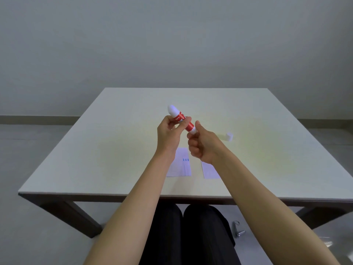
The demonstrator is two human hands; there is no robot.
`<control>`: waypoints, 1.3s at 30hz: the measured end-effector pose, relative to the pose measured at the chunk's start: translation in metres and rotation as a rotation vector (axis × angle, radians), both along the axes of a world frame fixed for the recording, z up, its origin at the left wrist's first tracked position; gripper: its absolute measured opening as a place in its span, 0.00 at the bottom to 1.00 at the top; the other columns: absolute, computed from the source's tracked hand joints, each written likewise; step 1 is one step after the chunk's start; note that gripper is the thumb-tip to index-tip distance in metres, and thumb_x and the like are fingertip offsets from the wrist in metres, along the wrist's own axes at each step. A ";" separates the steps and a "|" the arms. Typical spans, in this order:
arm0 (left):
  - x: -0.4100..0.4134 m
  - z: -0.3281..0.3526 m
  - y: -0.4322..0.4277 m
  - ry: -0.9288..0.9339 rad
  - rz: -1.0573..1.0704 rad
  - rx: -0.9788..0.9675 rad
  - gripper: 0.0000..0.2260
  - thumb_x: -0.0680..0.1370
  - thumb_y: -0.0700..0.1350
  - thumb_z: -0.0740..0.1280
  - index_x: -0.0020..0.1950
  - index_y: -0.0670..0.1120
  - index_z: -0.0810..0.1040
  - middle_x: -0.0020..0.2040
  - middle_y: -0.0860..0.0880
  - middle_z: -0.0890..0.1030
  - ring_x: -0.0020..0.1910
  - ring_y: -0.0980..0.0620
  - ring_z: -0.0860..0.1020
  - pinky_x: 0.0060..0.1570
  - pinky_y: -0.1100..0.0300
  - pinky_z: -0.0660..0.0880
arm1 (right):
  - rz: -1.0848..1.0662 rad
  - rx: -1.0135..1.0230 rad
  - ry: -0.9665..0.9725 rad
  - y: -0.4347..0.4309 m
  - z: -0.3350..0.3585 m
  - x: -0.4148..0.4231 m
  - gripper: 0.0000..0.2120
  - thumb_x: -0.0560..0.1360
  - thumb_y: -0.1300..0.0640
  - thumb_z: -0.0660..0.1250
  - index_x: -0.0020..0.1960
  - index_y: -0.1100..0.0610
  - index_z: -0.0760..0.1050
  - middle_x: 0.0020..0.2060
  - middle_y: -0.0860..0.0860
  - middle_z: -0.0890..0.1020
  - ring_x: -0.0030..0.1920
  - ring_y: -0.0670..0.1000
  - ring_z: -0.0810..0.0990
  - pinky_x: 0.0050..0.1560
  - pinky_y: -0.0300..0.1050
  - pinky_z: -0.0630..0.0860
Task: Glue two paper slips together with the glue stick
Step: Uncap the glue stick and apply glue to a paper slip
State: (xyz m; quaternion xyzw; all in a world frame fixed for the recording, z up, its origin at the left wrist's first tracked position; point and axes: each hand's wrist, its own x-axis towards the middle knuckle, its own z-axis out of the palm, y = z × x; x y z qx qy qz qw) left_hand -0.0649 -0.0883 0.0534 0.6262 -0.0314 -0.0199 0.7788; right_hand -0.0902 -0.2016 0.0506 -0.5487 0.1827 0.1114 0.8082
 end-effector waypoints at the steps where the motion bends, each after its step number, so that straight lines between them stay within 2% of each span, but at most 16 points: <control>1: -0.001 -0.001 0.001 0.000 -0.030 -0.010 0.13 0.68 0.46 0.74 0.47 0.41 0.77 0.55 0.37 0.82 0.59 0.42 0.79 0.66 0.48 0.72 | 0.004 0.019 0.066 0.000 -0.001 0.000 0.23 0.78 0.41 0.58 0.32 0.56 0.68 0.21 0.48 0.64 0.17 0.47 0.61 0.18 0.36 0.60; 4: -0.001 -0.004 0.004 0.020 -0.091 -0.056 0.16 0.66 0.46 0.73 0.50 0.40 0.77 0.57 0.36 0.82 0.59 0.43 0.80 0.66 0.50 0.72 | 0.035 0.012 0.107 -0.001 -0.002 -0.004 0.24 0.76 0.39 0.59 0.30 0.56 0.68 0.19 0.48 0.64 0.17 0.48 0.61 0.18 0.36 0.60; 6: 0.001 -0.007 0.007 0.033 -0.071 -0.062 0.14 0.67 0.46 0.73 0.48 0.41 0.77 0.55 0.37 0.82 0.57 0.42 0.81 0.65 0.49 0.72 | 0.030 -0.100 -0.022 -0.001 -0.006 -0.003 0.22 0.77 0.40 0.60 0.36 0.57 0.74 0.23 0.50 0.72 0.20 0.49 0.70 0.24 0.39 0.67; 9: 0.003 -0.012 0.009 0.031 -0.084 -0.088 0.09 0.71 0.42 0.72 0.47 0.41 0.78 0.51 0.40 0.82 0.54 0.45 0.81 0.64 0.50 0.73 | 0.065 -0.155 -0.174 0.001 -0.006 -0.002 0.18 0.78 0.43 0.60 0.40 0.58 0.70 0.29 0.52 0.70 0.24 0.50 0.71 0.30 0.41 0.67; 12: 0.004 -0.015 0.010 0.018 -0.116 -0.070 0.07 0.71 0.42 0.72 0.46 0.43 0.78 0.54 0.38 0.82 0.57 0.44 0.80 0.63 0.53 0.73 | 0.044 -0.105 -0.053 0.001 -0.008 -0.001 0.22 0.78 0.40 0.57 0.40 0.58 0.70 0.24 0.49 0.67 0.21 0.50 0.66 0.25 0.39 0.66; 14: 0.004 -0.015 0.011 0.020 -0.112 -0.057 0.06 0.71 0.43 0.72 0.46 0.45 0.79 0.53 0.42 0.84 0.55 0.48 0.81 0.58 0.57 0.74 | 0.038 -0.037 -0.057 0.002 -0.011 -0.001 0.24 0.77 0.38 0.58 0.42 0.60 0.72 0.23 0.50 0.72 0.22 0.50 0.70 0.25 0.39 0.70; 17: 0.004 -0.016 0.016 -0.001 -0.151 -0.007 0.04 0.72 0.44 0.72 0.46 0.47 0.82 0.44 0.51 0.86 0.45 0.57 0.83 0.46 0.63 0.74 | 0.045 0.127 -0.216 0.007 -0.012 -0.002 0.19 0.77 0.44 0.61 0.52 0.59 0.78 0.35 0.53 0.81 0.30 0.51 0.79 0.33 0.41 0.77; 19: 0.006 -0.018 0.024 -0.083 -0.232 0.101 0.07 0.73 0.44 0.71 0.50 0.51 0.82 0.48 0.55 0.85 0.51 0.60 0.82 0.52 0.65 0.72 | -0.097 0.178 -0.260 0.009 -0.012 0.000 0.11 0.78 0.52 0.64 0.50 0.60 0.78 0.37 0.54 0.81 0.30 0.50 0.81 0.32 0.40 0.78; 21: 0.012 -0.022 0.043 -0.199 -0.327 0.387 0.18 0.73 0.47 0.72 0.62 0.54 0.78 0.62 0.60 0.78 0.67 0.62 0.71 0.66 0.63 0.66 | -0.295 0.154 -0.218 0.005 -0.014 0.002 0.07 0.76 0.55 0.66 0.45 0.60 0.76 0.32 0.54 0.80 0.26 0.49 0.79 0.29 0.40 0.78; 23: 0.020 -0.029 0.069 -0.184 -0.390 0.750 0.27 0.72 0.53 0.72 0.70 0.55 0.70 0.71 0.60 0.67 0.77 0.57 0.55 0.74 0.56 0.54 | -0.395 0.029 -0.200 -0.005 -0.018 0.002 0.07 0.75 0.56 0.68 0.42 0.58 0.75 0.30 0.52 0.79 0.24 0.50 0.75 0.28 0.40 0.76; 26: 0.023 -0.043 0.099 -0.090 -0.497 1.105 0.32 0.70 0.62 0.70 0.73 0.62 0.64 0.80 0.49 0.49 0.78 0.43 0.41 0.76 0.46 0.41 | -0.340 -0.224 -0.185 -0.010 -0.025 -0.004 0.05 0.73 0.57 0.67 0.39 0.56 0.78 0.33 0.51 0.80 0.24 0.49 0.70 0.28 0.39 0.73; 30: 0.022 -0.060 0.092 -0.269 -0.592 1.234 0.38 0.72 0.62 0.68 0.77 0.55 0.55 0.79 0.54 0.53 0.78 0.52 0.38 0.74 0.47 0.35 | -0.203 -0.554 -0.242 0.008 -0.034 -0.008 0.06 0.69 0.56 0.68 0.40 0.55 0.83 0.42 0.46 0.86 0.28 0.48 0.74 0.34 0.41 0.73; 32: 0.022 -0.067 0.090 -0.346 -0.597 1.341 0.39 0.72 0.63 0.66 0.78 0.54 0.53 0.79 0.58 0.53 0.78 0.51 0.39 0.74 0.43 0.35 | -0.132 -0.771 -0.293 0.017 -0.037 -0.008 0.08 0.69 0.52 0.70 0.44 0.55 0.84 0.45 0.44 0.84 0.36 0.47 0.78 0.39 0.39 0.74; 34: 0.023 -0.072 0.092 -0.371 -0.604 1.376 0.39 0.72 0.65 0.64 0.78 0.55 0.52 0.79 0.60 0.51 0.78 0.49 0.39 0.74 0.41 0.36 | -0.085 -0.972 -0.354 0.023 -0.039 -0.008 0.11 0.71 0.52 0.68 0.44 0.60 0.82 0.47 0.48 0.85 0.42 0.49 0.80 0.42 0.41 0.76; 37: 0.024 -0.073 0.093 -0.351 -0.629 1.364 0.40 0.71 0.66 0.64 0.78 0.56 0.51 0.79 0.61 0.49 0.78 0.49 0.38 0.73 0.40 0.36 | -0.032 -1.195 -0.438 0.027 -0.043 -0.009 0.15 0.73 0.53 0.65 0.40 0.66 0.77 0.38 0.60 0.82 0.40 0.59 0.77 0.39 0.51 0.76; 39: 0.026 -0.072 0.093 -0.338 -0.643 1.357 0.40 0.70 0.66 0.64 0.78 0.57 0.51 0.78 0.61 0.49 0.78 0.50 0.38 0.73 0.41 0.35 | 0.038 -1.291 -0.493 0.030 -0.047 -0.013 0.14 0.74 0.53 0.64 0.35 0.63 0.73 0.31 0.55 0.75 0.34 0.56 0.72 0.34 0.49 0.69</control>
